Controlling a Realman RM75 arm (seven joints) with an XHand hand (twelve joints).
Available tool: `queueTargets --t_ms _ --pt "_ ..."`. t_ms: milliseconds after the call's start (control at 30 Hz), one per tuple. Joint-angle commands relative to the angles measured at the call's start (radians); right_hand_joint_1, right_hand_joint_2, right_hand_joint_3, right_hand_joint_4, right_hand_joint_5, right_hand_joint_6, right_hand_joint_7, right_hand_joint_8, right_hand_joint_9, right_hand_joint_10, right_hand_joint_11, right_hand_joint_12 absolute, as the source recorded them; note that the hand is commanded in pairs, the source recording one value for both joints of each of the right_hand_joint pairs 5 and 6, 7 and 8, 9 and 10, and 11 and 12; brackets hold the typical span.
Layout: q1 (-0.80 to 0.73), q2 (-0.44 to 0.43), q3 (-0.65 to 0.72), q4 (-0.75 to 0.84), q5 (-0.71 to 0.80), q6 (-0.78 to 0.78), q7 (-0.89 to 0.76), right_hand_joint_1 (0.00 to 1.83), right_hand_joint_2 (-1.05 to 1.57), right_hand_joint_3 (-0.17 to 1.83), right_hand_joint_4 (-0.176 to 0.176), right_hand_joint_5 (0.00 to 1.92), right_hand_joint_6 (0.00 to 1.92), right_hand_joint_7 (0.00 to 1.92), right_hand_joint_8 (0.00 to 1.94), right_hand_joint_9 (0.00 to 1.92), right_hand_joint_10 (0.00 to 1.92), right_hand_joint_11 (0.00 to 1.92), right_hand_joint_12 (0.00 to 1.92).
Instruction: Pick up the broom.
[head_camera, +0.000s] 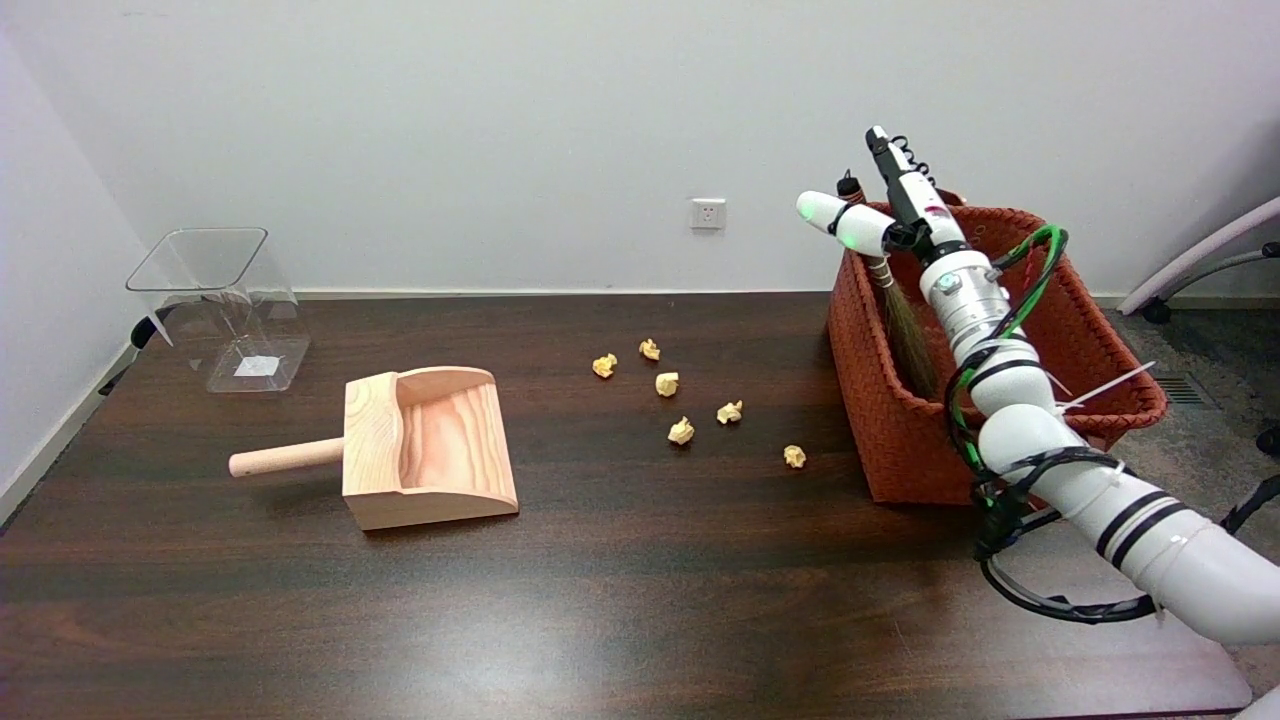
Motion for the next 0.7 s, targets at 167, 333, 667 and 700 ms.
queueTargets --t_ms 167,333,667,700 --pt "0.099 -0.041 -0.085 -0.132 0.0 0.034 -0.002 0.66 0.98 -0.17 0.0 0.0 0.0 0.02 0.02 0.0 0.0 0.0 0.0" --pt "0.116 -0.055 -0.093 -0.162 0.0 0.034 -0.002 0.66 0.98 -0.17 0.0 0.0 0.0 0.03 0.03 0.0 0.0 0.0 0.0" --pt "0.145 -0.06 -0.108 -0.216 0.0 0.041 -0.002 0.66 0.98 -0.17 0.0 0.0 0.0 0.06 0.06 0.0 0.0 0.0 0.0" --pt "0.147 -0.06 -0.108 -0.218 0.0 0.041 -0.002 0.66 0.99 -0.17 0.0 0.0 0.0 0.06 0.06 0.0 0.0 0.0 0.0"
